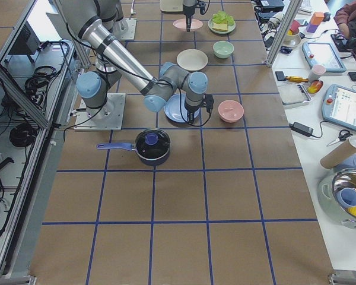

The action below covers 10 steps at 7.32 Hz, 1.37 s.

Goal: Stack three plates with pink and blue
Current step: 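Carry the pink plate onto the cream plate while the right grasps the blue plate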

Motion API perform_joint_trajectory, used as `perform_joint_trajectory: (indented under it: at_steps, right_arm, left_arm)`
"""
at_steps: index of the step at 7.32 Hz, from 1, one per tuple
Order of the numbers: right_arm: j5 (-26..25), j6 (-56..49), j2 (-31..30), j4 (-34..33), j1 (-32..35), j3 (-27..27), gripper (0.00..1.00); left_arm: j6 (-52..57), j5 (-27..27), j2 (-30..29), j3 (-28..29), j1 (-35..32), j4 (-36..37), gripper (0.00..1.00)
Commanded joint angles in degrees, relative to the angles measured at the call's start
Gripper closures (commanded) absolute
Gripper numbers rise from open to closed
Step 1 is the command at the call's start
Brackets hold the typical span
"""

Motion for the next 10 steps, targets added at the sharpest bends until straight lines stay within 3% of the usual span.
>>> perform_joint_trajectory:
  at_steps: [1, 5, 6, 10]
  right_arm:
    - [-0.6, -3.2, 1.9, -2.6, 0.0, 0.6, 0.23]
    - [-0.8, -3.3, 2.2, -2.6, 0.0, 2.0, 0.43]
    - [-0.8, -3.7, 2.4, -2.6, 0.0, 2.0, 0.44]
    - [-1.1, -3.4, 3.6, -2.5, 0.0, 2.0, 0.59]
  left_arm:
    - [-8.8, 0.3, -4.4, 8.6, -6.5, -1.3, 1.00]
    - [-16.1, 0.8, -14.5, 18.0, -17.1, -2.7, 1.00]
    - [-16.6, 0.8, -15.8, 19.3, -18.5, -3.0, 1.00]
    - [-19.4, 0.9, -18.6, 20.3, -22.4, -3.1, 1.00]
